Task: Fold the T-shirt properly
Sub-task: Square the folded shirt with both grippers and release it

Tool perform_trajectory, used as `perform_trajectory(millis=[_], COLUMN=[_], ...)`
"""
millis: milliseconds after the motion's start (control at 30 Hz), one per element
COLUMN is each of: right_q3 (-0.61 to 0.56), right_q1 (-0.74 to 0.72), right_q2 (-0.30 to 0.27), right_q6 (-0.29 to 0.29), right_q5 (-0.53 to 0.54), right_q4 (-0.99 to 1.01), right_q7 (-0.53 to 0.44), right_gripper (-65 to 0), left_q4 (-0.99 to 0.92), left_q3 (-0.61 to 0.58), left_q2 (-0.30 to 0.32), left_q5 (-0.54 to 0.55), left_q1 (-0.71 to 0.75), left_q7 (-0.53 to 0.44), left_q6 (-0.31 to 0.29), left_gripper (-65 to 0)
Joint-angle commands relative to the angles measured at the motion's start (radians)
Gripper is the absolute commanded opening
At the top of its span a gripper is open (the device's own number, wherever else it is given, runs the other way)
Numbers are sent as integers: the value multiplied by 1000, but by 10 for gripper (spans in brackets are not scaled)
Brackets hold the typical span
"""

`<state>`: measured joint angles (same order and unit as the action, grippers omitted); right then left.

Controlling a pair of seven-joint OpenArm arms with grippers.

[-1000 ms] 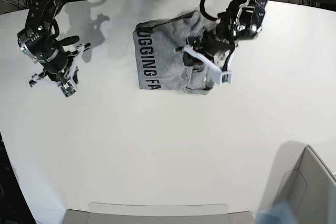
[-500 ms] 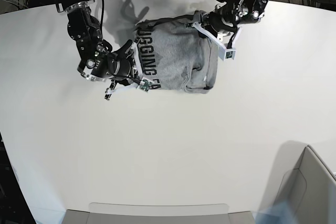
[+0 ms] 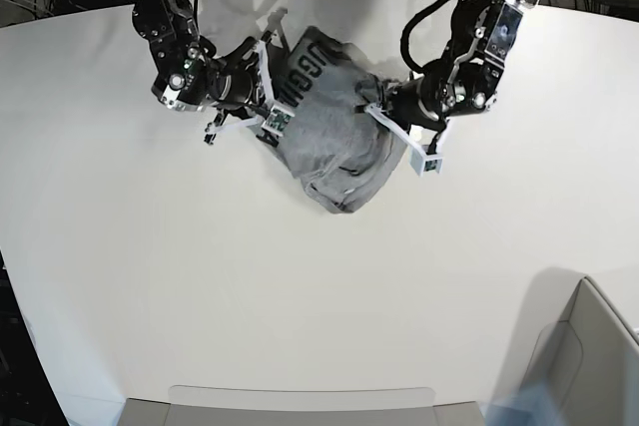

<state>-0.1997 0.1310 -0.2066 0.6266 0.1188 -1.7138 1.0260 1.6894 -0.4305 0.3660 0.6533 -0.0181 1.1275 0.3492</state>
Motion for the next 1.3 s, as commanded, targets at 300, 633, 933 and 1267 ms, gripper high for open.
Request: perform_trajectory(millis=[300,633,933,1267], right_q3=[-33,584,739,737], right_q1=[89,74,101,132], right_q2=[68,141,78,85], right_q6=[22,-63,-64,-64], right_q5=[8,9,9,12], right_q4=[-162,-328,-294,-291], right_q7=[49,-86,-85,-86], right_gripper=[-650,-650,-650,-650], left_q4=[-28,311,208,-64], left_q3=[5,115,-143,-144], left_q2=[9,-55,-43,51], left_q5=[-20,-22,-82,-174], left_q1=[-216,89,140,70], left_q7=[-7,-5,-56,-114], left_q6=[20,12,12,12], left_gripper=[-638,-639,-650,-650])
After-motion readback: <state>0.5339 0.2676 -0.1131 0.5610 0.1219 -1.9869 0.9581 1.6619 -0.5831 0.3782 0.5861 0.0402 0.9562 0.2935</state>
